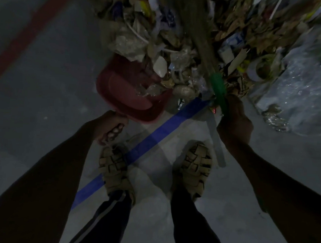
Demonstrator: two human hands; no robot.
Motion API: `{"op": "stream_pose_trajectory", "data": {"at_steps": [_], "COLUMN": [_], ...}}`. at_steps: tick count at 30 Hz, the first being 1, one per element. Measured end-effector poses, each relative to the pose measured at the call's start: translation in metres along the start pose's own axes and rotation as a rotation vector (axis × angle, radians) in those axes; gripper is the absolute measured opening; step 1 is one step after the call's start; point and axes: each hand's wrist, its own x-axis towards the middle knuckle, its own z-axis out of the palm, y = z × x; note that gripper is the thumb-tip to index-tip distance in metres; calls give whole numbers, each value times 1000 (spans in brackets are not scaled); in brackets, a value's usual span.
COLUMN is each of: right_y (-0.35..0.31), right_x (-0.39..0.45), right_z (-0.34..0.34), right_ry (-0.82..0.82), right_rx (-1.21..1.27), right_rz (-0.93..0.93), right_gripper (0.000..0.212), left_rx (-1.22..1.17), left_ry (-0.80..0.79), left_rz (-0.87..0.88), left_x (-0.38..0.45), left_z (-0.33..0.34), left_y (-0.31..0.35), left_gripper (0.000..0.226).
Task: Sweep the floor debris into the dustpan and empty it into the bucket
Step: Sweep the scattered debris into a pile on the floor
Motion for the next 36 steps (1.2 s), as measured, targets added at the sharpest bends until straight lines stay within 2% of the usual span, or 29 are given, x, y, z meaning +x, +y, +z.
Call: {"op": "stream_pose_trajectory", "data": {"at_steps": [4,7,10,15,21,24,28,33,36], "right_y": [3,7,6,-3,-6,-1,13,22,22], "right_x": [-12,-40,-67,-104,-89,-60,-30,-48,-74], "right_z": [0,1,5,7,-8,-13,-8,-8,-9], "right_ry": [-33,-90,-171,-218,15,90,0,-121,-209], "right_rx": [22,59,114,180,209,145,69,21,54], "right_rz": [-130,-237,-212,-187,-100,-33,-1,-189,-199], "right_gripper": [72,79,83,82,80,77,77,78,76], "left_rx": [12,21,20,7,4,0,-26,-15,-16], "left_ry": [-14,-17,-20,-14,-6,3,2,-5,-7], "left_rz": [15,6,2,-4,10,-5,39,56,40], "left_x": [6,5,4,7,9,11,14,15,14], "left_z": [-11,-15,-11,-3,2,4,6,5,9], "left_y": [9,10,12,7,5,8,16,22,21], "left_gripper": [33,32,33,39,37,32,33,33,35]}}
